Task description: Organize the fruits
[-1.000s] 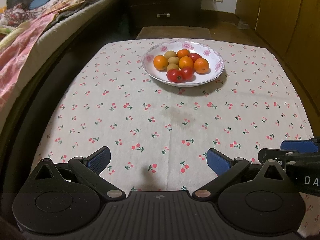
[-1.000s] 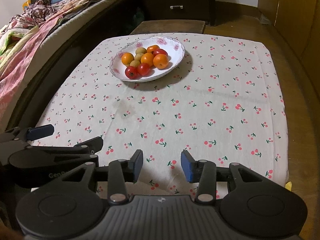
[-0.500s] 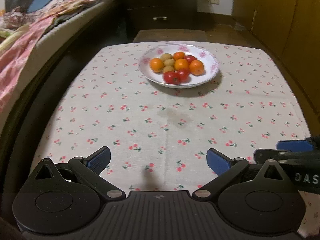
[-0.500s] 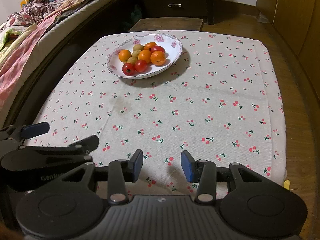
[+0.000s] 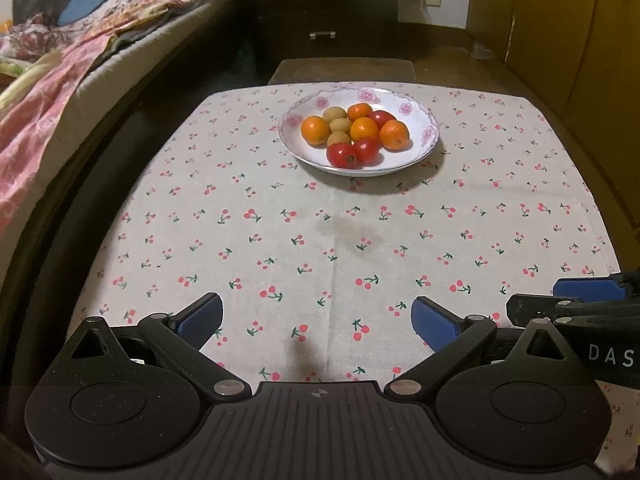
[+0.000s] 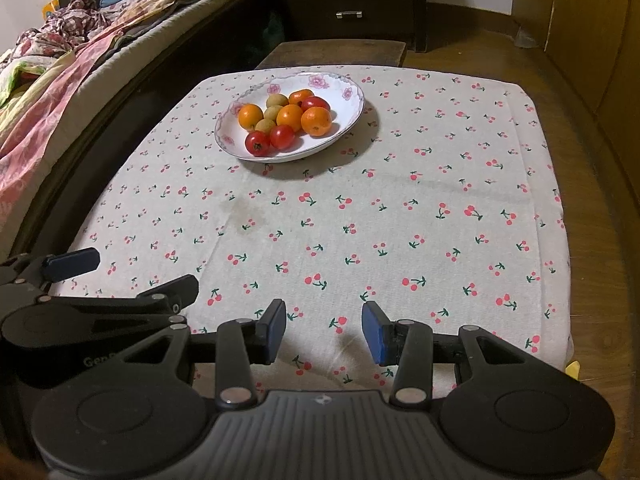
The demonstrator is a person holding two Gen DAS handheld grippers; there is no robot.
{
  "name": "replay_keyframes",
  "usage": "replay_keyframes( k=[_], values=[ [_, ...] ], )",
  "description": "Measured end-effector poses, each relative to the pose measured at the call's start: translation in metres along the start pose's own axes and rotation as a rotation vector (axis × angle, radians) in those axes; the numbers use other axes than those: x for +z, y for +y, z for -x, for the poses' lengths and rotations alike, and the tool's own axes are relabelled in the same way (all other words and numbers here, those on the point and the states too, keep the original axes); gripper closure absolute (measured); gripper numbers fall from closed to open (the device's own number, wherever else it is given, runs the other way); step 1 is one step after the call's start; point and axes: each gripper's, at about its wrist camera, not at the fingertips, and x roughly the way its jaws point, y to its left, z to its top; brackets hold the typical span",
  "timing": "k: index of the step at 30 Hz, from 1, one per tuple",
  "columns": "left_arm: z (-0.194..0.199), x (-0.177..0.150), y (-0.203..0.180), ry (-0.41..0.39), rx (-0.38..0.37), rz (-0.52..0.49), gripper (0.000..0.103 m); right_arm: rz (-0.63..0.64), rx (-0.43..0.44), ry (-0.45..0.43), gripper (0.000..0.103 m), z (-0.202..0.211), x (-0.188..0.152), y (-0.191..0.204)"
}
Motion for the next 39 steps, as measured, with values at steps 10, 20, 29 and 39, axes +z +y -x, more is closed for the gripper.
replay_keyframes(
  k=[10, 20, 29, 39],
  values=[
    [-0.0032, 0.0004, 0.0034, 0.028, -0.019, 0.019, 0.000, -0.001, 0.001, 0.001, 0.060, -0.0006, -0.0004, 0.0006],
    [-0.0016, -0.0001, 0.0036, 0.029, -0.025, 0.026, 0.001, -0.001, 0.005, 0.001, 0.060, -0.0002, -0.0008, 0.0005],
    [0.0014, -0.0017, 0.0005, 0.019, -0.046, 0.023, 0.011, 0.006, 0.012, 0.001, 0.060, -0.0003, -0.0006, 0.0020],
    [0.0008, -0.0016, 0.0010, -0.004, -0.020, 0.009, 0.007, 0.007, 0.018, 0.000, 0.060, -0.0007, -0.0002, 0.0025]
  ],
)
